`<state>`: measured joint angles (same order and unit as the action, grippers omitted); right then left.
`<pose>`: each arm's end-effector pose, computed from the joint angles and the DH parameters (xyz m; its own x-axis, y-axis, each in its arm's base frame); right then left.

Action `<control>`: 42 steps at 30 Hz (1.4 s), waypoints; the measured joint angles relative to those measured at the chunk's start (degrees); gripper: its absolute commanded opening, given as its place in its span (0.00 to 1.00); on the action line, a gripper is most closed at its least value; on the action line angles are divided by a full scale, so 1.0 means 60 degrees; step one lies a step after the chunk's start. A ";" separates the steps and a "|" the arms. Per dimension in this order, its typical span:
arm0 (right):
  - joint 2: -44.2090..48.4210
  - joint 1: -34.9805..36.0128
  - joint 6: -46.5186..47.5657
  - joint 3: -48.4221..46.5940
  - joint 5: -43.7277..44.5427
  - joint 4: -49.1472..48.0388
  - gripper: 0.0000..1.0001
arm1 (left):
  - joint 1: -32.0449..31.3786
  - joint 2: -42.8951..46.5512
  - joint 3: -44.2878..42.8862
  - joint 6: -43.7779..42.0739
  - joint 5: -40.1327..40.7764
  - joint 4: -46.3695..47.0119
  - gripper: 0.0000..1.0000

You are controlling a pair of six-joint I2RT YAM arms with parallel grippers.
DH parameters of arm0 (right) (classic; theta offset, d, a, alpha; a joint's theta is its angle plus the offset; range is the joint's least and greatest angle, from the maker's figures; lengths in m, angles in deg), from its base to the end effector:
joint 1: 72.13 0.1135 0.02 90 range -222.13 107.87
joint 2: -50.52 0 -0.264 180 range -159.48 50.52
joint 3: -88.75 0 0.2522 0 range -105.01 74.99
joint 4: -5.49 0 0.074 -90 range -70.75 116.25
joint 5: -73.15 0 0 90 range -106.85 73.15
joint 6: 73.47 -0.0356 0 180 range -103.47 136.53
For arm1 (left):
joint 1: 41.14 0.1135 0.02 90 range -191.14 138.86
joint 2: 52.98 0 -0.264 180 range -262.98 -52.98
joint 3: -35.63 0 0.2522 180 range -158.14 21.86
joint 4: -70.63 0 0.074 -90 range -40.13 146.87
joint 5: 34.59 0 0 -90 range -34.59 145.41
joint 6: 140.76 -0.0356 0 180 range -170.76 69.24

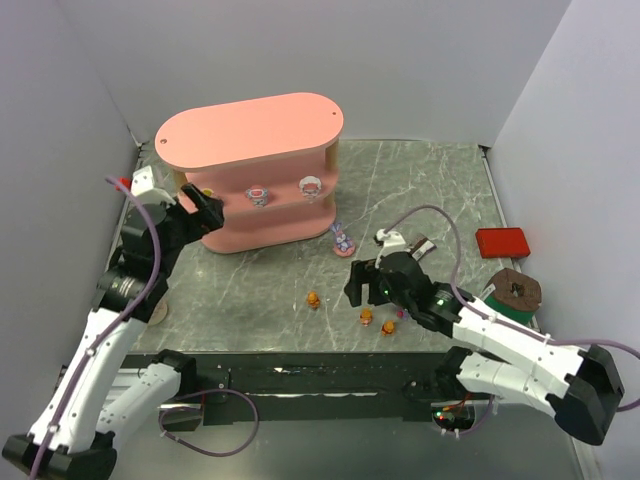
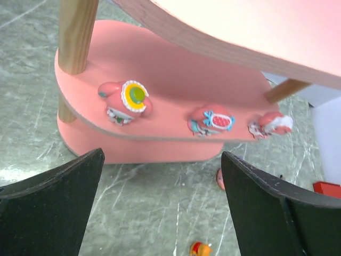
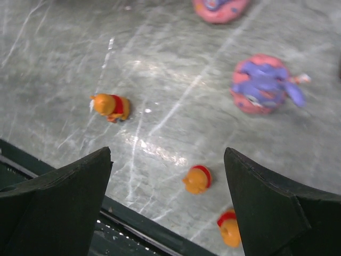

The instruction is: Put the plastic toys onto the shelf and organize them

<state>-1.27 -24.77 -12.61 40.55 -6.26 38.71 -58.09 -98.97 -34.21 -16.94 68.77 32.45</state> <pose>0.1374 0.1395 0.2398 -0.6581 -0.0080 -0.7529 -0.3469 0.8907 0.2937 0.1674 -0.0424 0.3785 -0.2354 -0.4944 -0.8368 -0.0740 0.8676 -0.4918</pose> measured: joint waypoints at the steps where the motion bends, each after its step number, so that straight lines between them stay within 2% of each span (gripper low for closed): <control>1: -0.0146 0.0044 0.0160 -0.0004 -0.0124 -0.0208 0.93 | -0.0004 0.0182 0.0025 -0.0066 -0.0022 -0.0087 0.96; 8: -0.2218 0.1570 0.0685 -0.0721 0.0095 -0.1093 0.92 | -0.0004 0.1071 0.0200 -0.0499 0.0000 -0.0688 0.96; 12: -0.3672 0.2193 -0.0189 -0.1574 0.0841 -0.1180 0.88 | -0.0004 0.1479 0.0725 -0.0492 0.0000 -0.0678 0.96; 20: -0.5329 0.2900 -0.2044 -0.1971 0.2102 -0.1224 0.83 | -0.0004 0.1887 0.1508 -0.0452 -0.0372 -0.0685 0.96; 25: -0.6386 0.3410 -0.2896 -0.2342 0.2732 -0.1231 0.70 | -0.0004 0.2255 0.1792 -0.0452 -0.0667 -0.0627 0.96; 26: -0.6510 0.3468 -0.2965 -0.2350 0.2827 -0.1231 0.66 | -0.0004 0.2324 0.1818 -0.0448 -0.0721 -0.0634 0.96; 29: -0.6936 0.3614 -0.3253 -0.2375 0.3140 -0.1220 0.63 | -0.0004 0.2539 0.1861 -0.0448 -0.0841 -0.0616 0.96; 42: -0.8011 0.3632 -0.3588 -0.3056 0.4098 -0.1089 0.61 | 0.0000 0.2601 0.1891 -0.0463 -0.1461 -0.0477 0.96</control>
<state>-49.33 -2.98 -34.14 22.21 18.33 32.18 -58.09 -83.37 -22.87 -19.71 60.01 29.59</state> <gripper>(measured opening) 0.616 0.966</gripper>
